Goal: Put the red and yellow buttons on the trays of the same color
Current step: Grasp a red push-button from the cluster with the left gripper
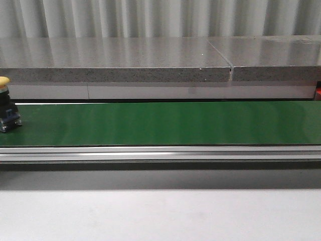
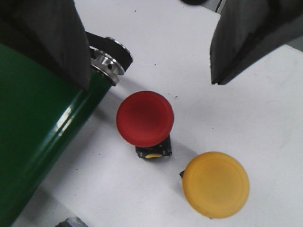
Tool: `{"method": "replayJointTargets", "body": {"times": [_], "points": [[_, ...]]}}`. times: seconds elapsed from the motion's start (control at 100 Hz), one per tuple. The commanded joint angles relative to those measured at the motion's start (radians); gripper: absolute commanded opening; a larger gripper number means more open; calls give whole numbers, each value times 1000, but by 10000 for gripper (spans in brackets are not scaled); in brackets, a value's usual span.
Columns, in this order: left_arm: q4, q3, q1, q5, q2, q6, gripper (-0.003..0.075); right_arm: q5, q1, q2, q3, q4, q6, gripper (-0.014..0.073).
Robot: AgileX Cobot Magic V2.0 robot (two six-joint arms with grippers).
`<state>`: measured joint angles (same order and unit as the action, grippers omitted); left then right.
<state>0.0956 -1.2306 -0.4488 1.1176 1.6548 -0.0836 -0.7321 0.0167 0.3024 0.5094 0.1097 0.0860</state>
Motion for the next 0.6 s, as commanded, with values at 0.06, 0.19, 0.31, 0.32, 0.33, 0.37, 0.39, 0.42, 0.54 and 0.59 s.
{"method": "replayJointTargets", "body": {"times": [0.06,0.19,0.31,0.32,0.33,0.37,0.39,0.42,0.54,0.59], "points": [[17,-22,-3,-22,-3,-10,501,65,-1,5,26,-3,10,-88],[18,-22,-3,-37,24,-10,501,65,-1,5,26,-3,10,-88],[22,-22,-3,-45,61,-10,501,65,-1,5,26,-3,10,-88],[22,-22,-3,-45,61,-10,501,65,-1,5,26,-3,10,-88],[24,-22,-3,-49,63,-10,501,65,-1,5,26,-3,10,-88],[24,-22,-3,-57,72,-10,501,65,-1,5,26,-3,10,-88],[24,-22,-3,-64,75,-10,501,65,-1,5,26,-3,10,-88],[24,-22,-3,-73,80,-10,501,65,-1,5,26,-3,10,-88],[24,-22,-2,-102,91,-10,501,65,-1,5,26,-3,10,-88],[24,-22,-2,-105,96,-10,501,65,-1,5,26,-3,10,-88]]}}
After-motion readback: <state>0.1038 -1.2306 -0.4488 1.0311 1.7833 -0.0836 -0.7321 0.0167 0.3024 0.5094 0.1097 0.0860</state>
